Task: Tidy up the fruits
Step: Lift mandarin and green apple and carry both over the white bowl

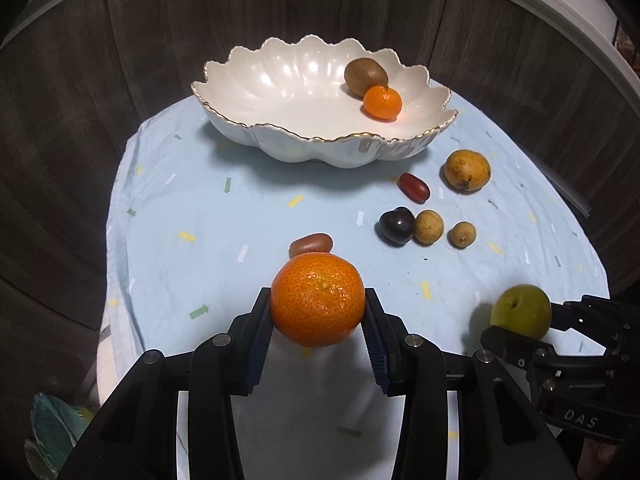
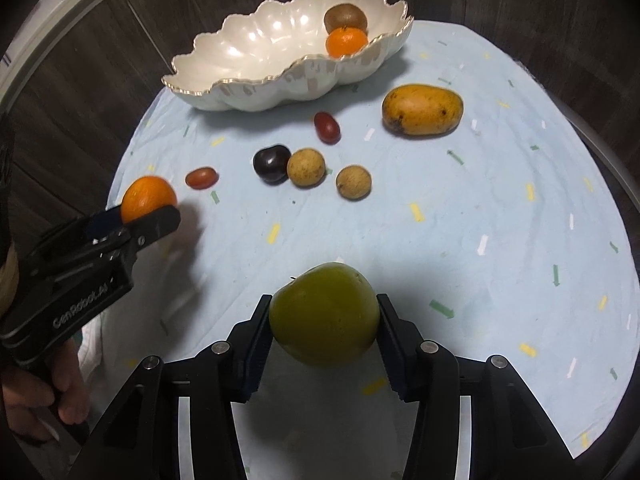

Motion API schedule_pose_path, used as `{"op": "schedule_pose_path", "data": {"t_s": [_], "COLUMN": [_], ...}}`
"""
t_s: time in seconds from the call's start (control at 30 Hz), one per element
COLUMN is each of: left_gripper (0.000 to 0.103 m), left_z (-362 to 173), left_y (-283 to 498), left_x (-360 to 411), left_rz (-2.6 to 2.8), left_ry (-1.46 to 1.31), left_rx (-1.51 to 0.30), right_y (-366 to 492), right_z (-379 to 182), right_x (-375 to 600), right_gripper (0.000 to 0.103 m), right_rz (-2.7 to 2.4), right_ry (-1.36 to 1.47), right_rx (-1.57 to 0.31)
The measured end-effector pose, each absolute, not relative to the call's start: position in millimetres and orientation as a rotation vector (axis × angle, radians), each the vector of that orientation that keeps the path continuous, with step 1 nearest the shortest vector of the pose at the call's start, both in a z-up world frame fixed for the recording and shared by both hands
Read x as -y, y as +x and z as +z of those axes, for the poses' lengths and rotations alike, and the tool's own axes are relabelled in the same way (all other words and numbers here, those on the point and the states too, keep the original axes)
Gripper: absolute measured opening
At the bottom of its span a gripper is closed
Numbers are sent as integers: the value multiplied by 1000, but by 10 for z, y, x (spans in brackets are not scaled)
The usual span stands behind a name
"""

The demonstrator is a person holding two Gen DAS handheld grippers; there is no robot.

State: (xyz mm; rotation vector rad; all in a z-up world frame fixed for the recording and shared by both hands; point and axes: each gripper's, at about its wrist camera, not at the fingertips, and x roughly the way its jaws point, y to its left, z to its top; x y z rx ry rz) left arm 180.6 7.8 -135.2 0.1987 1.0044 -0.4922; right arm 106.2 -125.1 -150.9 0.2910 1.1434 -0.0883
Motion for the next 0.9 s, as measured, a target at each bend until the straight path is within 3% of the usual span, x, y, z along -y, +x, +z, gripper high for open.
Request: {"op": "schedule_pose_path", "data": {"t_s": [0.9], "left_gripper": [42], "left_z": [-817], "left_y": [1549], "left_x": [34], "left_rz": [-360], "left_ry": [84], "left_rx": [-941], "right_y": [1074], "right_z": [-910], "right_x": [1525], "right_gripper": [50], "right_rz": [-49], "right_ry": [240], "right_rx": [-893]}}
